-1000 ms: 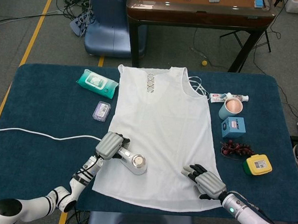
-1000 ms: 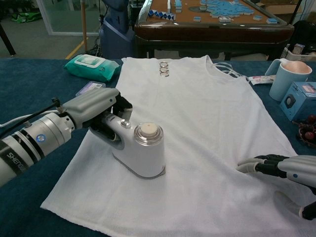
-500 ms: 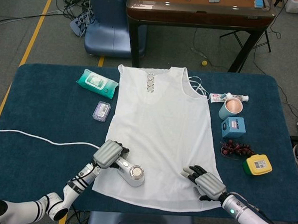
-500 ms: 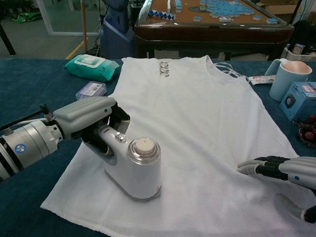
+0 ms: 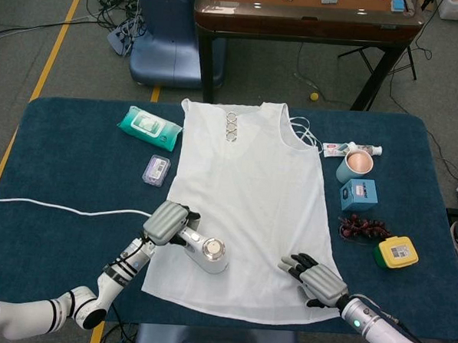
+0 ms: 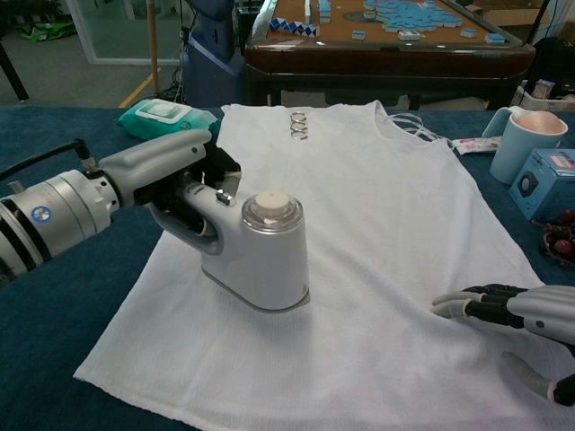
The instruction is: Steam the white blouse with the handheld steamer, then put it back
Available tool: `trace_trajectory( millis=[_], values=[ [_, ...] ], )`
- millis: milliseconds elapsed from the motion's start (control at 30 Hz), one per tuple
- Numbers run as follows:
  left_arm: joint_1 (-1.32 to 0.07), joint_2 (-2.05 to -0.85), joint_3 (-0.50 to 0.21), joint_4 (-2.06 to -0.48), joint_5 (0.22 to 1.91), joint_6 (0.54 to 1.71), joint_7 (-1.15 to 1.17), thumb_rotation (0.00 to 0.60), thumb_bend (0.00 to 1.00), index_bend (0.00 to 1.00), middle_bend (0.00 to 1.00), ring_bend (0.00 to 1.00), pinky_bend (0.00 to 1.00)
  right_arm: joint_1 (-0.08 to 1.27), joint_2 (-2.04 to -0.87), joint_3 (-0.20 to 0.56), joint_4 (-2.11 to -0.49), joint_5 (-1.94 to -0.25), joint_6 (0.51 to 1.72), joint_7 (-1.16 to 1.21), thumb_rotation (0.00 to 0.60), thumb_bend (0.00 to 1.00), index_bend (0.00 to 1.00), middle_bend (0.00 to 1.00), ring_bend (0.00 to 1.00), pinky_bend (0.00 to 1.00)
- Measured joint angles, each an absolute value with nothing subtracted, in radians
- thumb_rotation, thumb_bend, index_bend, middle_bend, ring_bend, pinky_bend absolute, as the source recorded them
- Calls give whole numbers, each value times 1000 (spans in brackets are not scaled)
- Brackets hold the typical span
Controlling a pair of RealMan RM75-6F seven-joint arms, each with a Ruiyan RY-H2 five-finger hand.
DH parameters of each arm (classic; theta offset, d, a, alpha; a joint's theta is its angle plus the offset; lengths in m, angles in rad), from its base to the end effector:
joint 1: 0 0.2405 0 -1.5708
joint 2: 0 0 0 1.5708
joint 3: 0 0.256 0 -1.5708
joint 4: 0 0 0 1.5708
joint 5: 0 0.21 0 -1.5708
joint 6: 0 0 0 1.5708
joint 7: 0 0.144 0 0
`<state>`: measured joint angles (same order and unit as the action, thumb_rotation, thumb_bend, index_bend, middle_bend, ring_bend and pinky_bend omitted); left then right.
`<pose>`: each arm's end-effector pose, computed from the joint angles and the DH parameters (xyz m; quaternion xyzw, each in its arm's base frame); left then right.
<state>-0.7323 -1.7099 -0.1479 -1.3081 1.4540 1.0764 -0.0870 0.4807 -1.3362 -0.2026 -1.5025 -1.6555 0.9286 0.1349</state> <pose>-0.1178 0.3259 -0.0481 -0.7132 -0.3929 -0.5023 0.2911 -0.2699 -0.2005 -0.0023 0.8129 -0.4551 0.2529 0.2608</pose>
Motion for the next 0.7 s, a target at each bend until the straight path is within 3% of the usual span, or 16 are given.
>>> trace_trajectory(
  millis=[700],
  values=[
    [-843, -1969, -232, -769, 1391, 1021, -234, 600, 197, 839, 728, 609, 572, 487, -1337, -197, -1505, -1639, 915, 127, 600, 708, 0, 68, 0, 25]
  ],
)
